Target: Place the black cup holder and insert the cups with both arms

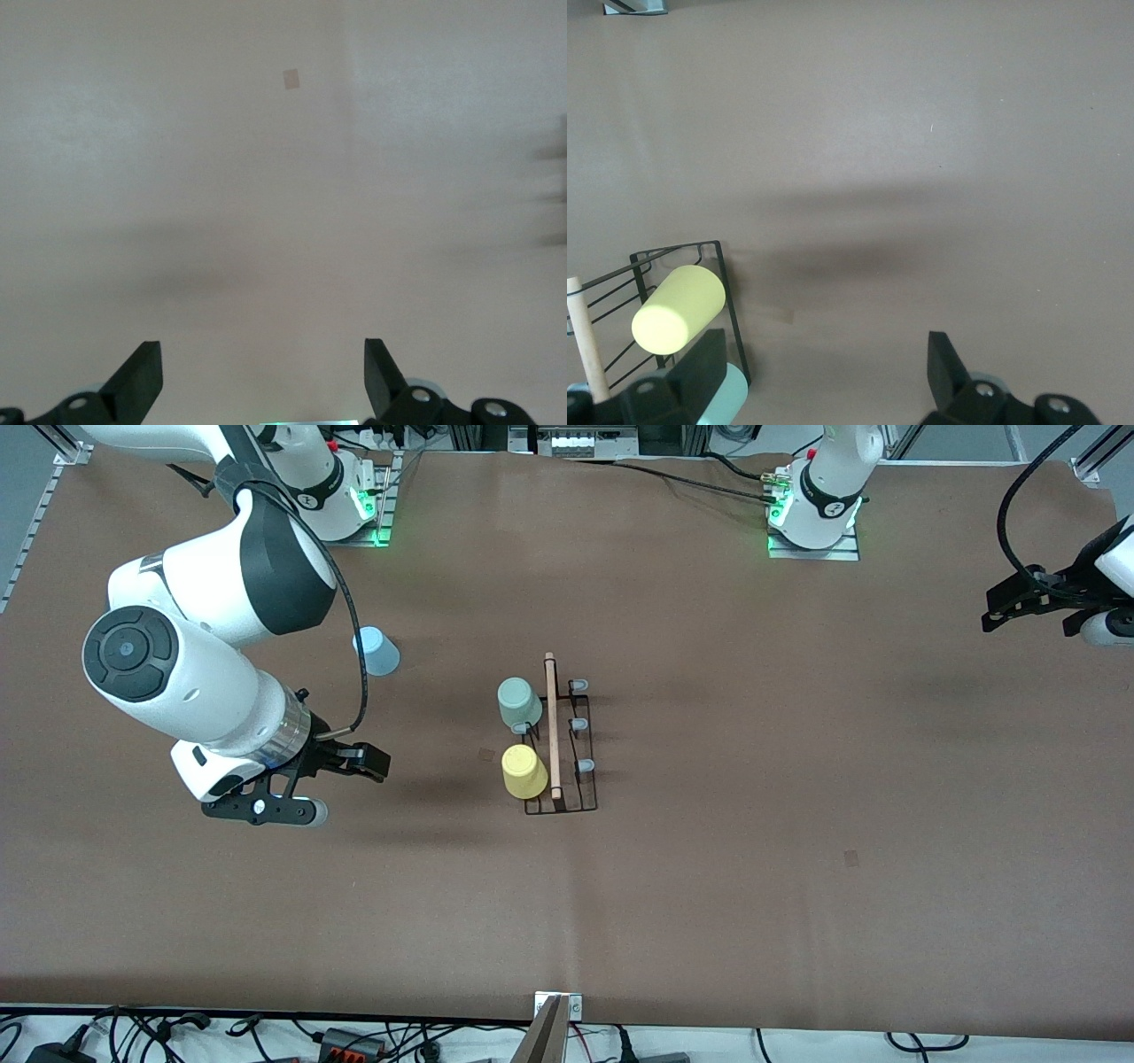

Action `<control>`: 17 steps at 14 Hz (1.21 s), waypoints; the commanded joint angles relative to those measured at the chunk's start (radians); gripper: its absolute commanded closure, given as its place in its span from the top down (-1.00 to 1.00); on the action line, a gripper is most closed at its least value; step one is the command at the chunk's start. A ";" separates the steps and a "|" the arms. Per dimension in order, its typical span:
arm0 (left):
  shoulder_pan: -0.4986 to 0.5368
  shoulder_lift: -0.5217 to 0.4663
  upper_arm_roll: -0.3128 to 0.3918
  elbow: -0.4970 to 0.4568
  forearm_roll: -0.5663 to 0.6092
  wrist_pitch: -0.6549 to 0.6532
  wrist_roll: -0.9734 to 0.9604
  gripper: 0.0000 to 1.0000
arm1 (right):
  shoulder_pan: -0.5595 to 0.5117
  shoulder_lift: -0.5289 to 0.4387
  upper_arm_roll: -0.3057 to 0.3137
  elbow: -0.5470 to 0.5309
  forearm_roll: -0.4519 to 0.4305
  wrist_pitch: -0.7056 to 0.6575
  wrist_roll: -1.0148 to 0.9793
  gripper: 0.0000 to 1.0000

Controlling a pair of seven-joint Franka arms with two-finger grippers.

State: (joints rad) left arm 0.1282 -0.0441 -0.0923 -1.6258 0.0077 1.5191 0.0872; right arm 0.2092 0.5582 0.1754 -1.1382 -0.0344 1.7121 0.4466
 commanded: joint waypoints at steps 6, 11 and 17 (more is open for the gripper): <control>0.007 -0.008 0.002 0.003 -0.028 -0.014 0.023 1.00 | -0.028 -0.018 0.010 -0.018 -0.016 -0.008 -0.065 1.00; 0.007 -0.010 0.003 0.003 -0.026 -0.014 0.023 1.00 | -0.051 -0.014 0.010 -0.020 -0.030 -0.006 -0.137 1.00; 0.007 -0.010 0.003 0.004 -0.026 -0.014 0.023 1.00 | -0.073 -0.014 0.001 -0.020 -0.059 -0.006 -0.143 1.00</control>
State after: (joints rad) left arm 0.1284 -0.0441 -0.0923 -1.6257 0.0077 1.5187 0.0872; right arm 0.1464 0.5582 0.1737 -1.1433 -0.0772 1.7110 0.3229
